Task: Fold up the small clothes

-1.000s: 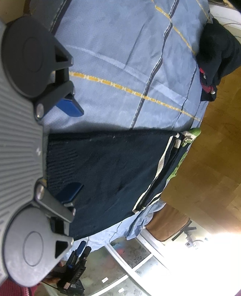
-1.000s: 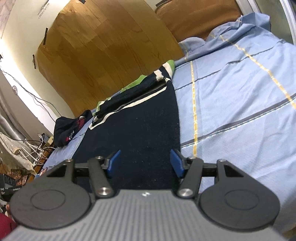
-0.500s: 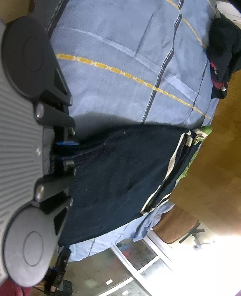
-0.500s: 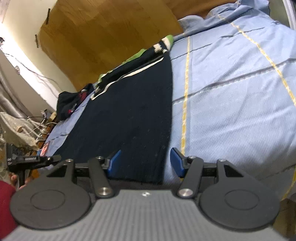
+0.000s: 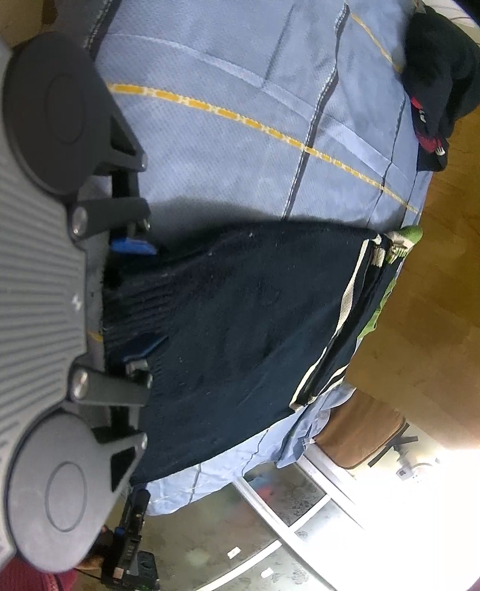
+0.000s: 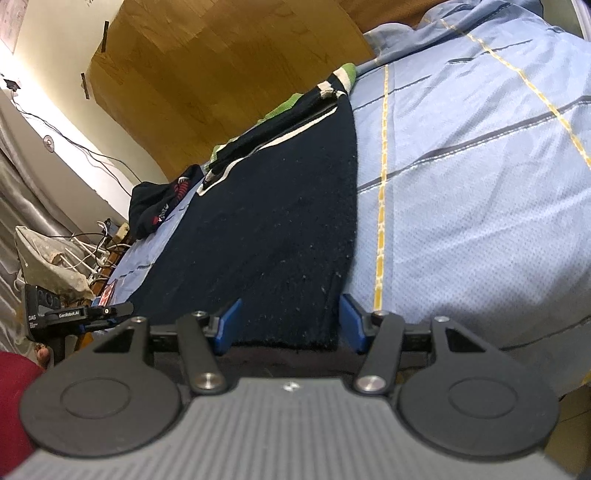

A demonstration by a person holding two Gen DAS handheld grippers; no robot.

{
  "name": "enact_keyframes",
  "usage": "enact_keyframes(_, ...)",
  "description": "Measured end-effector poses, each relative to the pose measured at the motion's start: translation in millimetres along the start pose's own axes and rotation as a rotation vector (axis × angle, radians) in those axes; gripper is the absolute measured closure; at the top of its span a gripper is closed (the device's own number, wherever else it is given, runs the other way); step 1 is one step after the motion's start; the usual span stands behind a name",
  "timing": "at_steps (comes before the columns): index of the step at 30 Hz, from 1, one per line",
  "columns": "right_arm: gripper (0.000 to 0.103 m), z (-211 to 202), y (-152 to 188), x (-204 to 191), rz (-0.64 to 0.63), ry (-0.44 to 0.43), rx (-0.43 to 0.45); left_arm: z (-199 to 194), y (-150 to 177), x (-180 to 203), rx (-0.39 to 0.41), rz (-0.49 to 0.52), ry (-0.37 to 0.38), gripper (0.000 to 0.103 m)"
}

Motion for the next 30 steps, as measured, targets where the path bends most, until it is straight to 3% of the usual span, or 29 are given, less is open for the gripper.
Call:
enact_keyframes(5,0.044,-8.7,-1.4,8.7,0.032,0.003,0.021,1.0,-3.2,1.5,-0.005,0.021,-0.003,0.053)
enact_keyframes(8,0.045,-2.9,3.8,4.0,0.026,-0.033,0.006,2.2,-2.6,4.5,-0.006,0.031,-0.009,0.056)
enact_keyframes(10,0.055,3.4,7.8,0.2,0.021,-0.05,-0.009,3.4,-1.7,4.3,-0.013,0.023,-0.013,0.074)
enact_keyframes(11,0.059,5.4,9.0,-0.9,0.014,-0.051,-0.012,5.5,-1.1,3.5,-0.026,0.014,-0.018,0.092)
enact_keyframes(12,0.07,8.4,10.4,-1.9,0.011,-0.052,-0.019,7.0,-0.8,1.9,-0.033,0.006,-0.021,0.094)
enact_keyframes(13,0.09,11.2,11.7,-1.7,0.013,-0.053,-0.03,7.1,-0.8,0.2,-0.034,-0.005,-0.017,0.094)
enact_keyframes(14,0.093,13.5,12.8,-1.6,0.015,-0.056,-0.04,6.2,-1.4,-1.2,-0.034,-0.017,-0.013,0.095)
enact_keyframes(18,0.094,8.1,5.8,-8.9,-0.012,-0.085,-0.009,-2.1,-8.1,-8.0,-0.02,-0.049,0.014,0.095)
enact_keyframes(23,0.094,-4.6,-16.5,-20.0,-0.048,-0.124,0.096,-10.7,-25.8,-10.3,0.016,-0.097,0.076,0.095)
enact_keyframes(30,0.094,5.2,-73.4,-15.5,-0.067,-0.144,0.21,-8.8,-78.9,-10.0,0.112,-0.162,0.159,0.095)
Point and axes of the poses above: each gripper's, at about its wrist camera, not at the fingertips, and z roughly the way its jaws point, x to its right, y to its underside, the point moved 5 cm from there along z, roughly the way its jaws point, and after that the axes turned 10 degrees about -y, right-handed, at the moved point
